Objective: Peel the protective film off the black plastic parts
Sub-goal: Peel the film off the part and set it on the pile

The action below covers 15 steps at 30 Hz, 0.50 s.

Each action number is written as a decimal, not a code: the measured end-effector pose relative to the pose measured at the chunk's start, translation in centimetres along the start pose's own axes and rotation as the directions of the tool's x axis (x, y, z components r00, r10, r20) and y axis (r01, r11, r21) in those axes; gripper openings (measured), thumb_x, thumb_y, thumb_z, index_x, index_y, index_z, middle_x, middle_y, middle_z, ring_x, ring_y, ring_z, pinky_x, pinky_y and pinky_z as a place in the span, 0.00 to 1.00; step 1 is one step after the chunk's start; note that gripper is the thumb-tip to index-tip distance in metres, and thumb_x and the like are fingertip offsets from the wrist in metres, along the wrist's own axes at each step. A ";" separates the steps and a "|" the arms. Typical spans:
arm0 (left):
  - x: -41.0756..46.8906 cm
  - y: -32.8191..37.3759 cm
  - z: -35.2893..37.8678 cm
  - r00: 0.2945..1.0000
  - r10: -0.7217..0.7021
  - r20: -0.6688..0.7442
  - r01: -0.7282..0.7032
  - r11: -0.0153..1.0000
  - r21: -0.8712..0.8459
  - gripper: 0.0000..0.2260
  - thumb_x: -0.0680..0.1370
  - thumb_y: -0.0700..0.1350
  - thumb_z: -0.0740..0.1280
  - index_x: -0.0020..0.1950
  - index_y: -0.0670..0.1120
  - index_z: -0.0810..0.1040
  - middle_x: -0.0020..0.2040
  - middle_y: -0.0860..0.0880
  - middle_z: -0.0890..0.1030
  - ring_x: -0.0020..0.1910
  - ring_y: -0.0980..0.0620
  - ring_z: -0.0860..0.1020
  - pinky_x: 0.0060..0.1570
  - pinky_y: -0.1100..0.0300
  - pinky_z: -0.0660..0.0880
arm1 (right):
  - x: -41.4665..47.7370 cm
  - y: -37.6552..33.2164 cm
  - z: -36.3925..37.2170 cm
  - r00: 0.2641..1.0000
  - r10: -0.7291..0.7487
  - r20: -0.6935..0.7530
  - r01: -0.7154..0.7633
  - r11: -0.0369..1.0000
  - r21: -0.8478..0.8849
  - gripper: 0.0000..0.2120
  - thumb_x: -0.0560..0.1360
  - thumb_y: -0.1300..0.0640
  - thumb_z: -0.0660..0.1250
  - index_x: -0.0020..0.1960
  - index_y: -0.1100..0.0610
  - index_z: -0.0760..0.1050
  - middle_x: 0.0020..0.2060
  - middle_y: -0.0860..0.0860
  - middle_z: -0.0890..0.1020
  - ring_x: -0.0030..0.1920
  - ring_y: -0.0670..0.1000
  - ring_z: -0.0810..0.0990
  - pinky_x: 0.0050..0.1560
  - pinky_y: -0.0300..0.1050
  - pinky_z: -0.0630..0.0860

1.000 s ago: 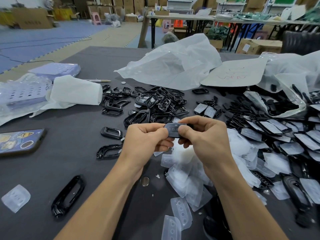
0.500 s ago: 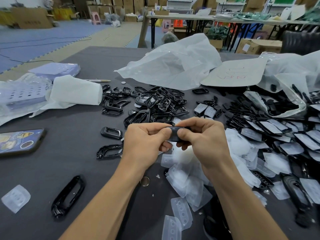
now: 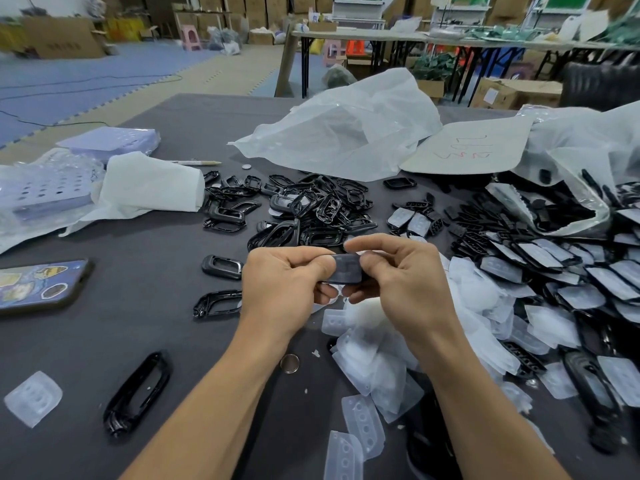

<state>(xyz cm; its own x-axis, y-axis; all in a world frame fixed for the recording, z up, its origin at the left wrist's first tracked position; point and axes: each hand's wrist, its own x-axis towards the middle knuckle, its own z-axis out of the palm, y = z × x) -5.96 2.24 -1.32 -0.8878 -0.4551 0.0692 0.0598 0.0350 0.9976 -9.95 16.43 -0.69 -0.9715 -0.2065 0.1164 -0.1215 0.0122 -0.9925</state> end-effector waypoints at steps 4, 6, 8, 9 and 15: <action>0.1 -0.5 0.0 0.999 -0.032 -0.026 0.033 0.999 0.032 0.15 0.75 0.34 0.75 0.35 0.52 0.88 0.30 0.43 0.84 0.24 0.49 0.81 0.28 0.60 0.78 | -0.2 -0.2 -0.3 0.989 -0.140 -0.044 0.121 0.950 -0.286 0.15 0.74 0.67 0.68 0.49 0.50 0.87 0.43 0.45 0.88 0.45 0.45 0.86 0.47 0.39 0.82; 0.2 -0.6 -0.1 0.999 -0.051 -0.016 0.052 0.996 0.073 0.13 0.74 0.34 0.75 0.36 0.51 0.88 0.30 0.43 0.84 0.25 0.48 0.82 0.31 0.56 0.81 | -0.7 -0.6 -0.1 0.965 -0.238 0.107 0.258 0.806 -0.533 0.16 0.69 0.61 0.76 0.53 0.46 0.86 0.51 0.41 0.86 0.56 0.40 0.82 0.58 0.37 0.77; 0.2 -0.8 -0.2 0.998 -0.067 0.009 0.066 0.993 0.103 0.12 0.73 0.35 0.74 0.36 0.51 0.89 0.31 0.43 0.85 0.27 0.47 0.84 0.33 0.54 0.82 | -1.3 -0.8 0.2 0.958 -0.219 0.184 0.286 0.707 -0.646 0.20 0.66 0.59 0.79 0.55 0.43 0.85 0.51 0.41 0.85 0.57 0.43 0.80 0.60 0.41 0.75; 0.1 -0.8 -0.2 0.997 -0.077 0.017 0.074 0.991 0.112 0.10 0.73 0.36 0.74 0.37 0.51 0.89 0.32 0.43 0.85 0.27 0.47 0.84 0.34 0.54 0.82 | -1.5 -1.0 0.2 0.962 -0.213 0.171 0.272 0.689 -0.672 0.20 0.66 0.58 0.79 0.55 0.42 0.84 0.51 0.42 0.85 0.57 0.45 0.80 0.60 0.44 0.76; -0.2 -0.9 -0.3 0.996 -0.092 0.012 0.087 0.973 0.215 0.05 0.70 0.46 0.76 0.39 0.57 0.88 0.32 0.48 0.86 0.30 0.49 0.85 0.39 0.49 0.85 | -1.8 -2.0 -0.1 0.972 -0.187 0.141 0.227 0.608 -0.761 0.16 0.67 0.53 0.77 0.53 0.42 0.85 0.46 0.44 0.87 0.52 0.51 0.82 0.54 0.51 0.79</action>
<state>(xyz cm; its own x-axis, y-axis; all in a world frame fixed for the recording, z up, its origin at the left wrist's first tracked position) -5.71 2.03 -2.24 -0.8949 -0.4457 -0.0226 -0.1171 0.1858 0.9756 -7.98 16.85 1.12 -0.8932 -0.3408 0.2932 -0.4492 0.7053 -0.5485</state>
